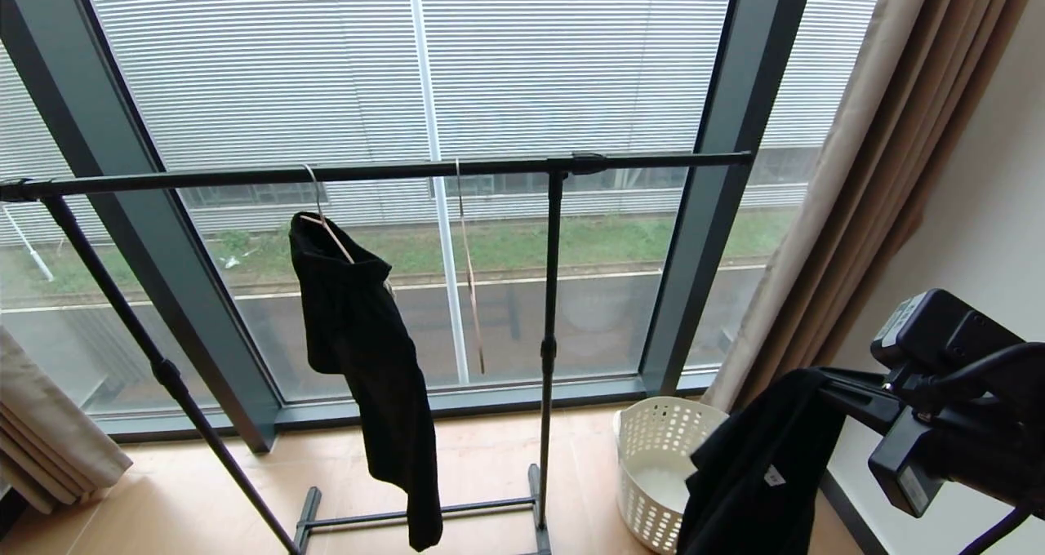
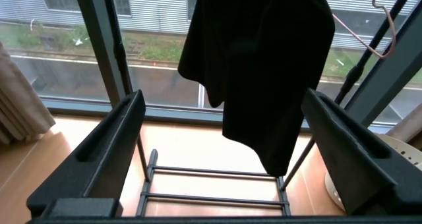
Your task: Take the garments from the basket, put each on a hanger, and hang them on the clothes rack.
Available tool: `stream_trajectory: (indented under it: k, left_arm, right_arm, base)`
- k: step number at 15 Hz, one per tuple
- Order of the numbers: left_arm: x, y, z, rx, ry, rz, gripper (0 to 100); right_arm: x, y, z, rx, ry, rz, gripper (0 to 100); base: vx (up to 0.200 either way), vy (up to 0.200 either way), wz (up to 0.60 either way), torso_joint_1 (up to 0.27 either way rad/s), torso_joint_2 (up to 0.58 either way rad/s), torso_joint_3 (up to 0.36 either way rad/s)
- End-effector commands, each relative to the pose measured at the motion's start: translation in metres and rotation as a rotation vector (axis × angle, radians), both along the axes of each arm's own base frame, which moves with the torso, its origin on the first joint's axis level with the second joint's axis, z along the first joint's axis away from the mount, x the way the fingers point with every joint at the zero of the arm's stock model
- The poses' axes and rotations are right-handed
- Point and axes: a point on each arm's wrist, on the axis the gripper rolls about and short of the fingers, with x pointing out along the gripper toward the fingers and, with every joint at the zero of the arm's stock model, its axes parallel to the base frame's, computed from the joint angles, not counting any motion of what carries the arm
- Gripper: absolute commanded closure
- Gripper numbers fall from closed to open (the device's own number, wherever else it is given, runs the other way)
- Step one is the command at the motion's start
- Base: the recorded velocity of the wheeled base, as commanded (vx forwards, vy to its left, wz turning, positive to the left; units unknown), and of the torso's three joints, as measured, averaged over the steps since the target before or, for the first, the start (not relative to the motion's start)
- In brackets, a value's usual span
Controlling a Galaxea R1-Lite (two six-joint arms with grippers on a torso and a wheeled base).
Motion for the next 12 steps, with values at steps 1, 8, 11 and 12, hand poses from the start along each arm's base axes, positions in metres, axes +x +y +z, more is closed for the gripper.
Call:
stream_trajectory:
  k: [1, 8, 11, 12]
  left_arm:
    - [0.000, 0.000, 0.000, -0.001, 0.000, 0.001, 0]
    - [0.000, 0.000, 0.000, 0.007, 0.004, -0.003, 0]
    - [0.004, -0.002, 0.000, 0.061, 0.074, -0.112, 0]
    - [0.009, -0.002, 0.003, 0.052, 0.148, -0.150, 0]
  right_arm:
    - [0.001, 0.000, 0.000, -0.003, 0.002, 0.000, 100]
    - [-0.004, 0.001, -0.008, -0.013, 0.010, 0.025, 100]
    - [0.008, 0.026, -0.005, -0.002, -0.001, 0.093, 100]
    - [0.017, 0.033, 0.004, 0.033, 0.001, 0.072, 100]
  base:
    - [0.000, 0.200, 0.00, 0.002, 0.01, -0.002]
    - [0.000, 0.057, 0.00, -0.003, 0.00, 0.001]
    - [0.000, 0.000, 0.00, 0.000, 0.00, 0.000]
    - [0.000, 0.000, 0.00, 0.000, 0.00, 0.000]
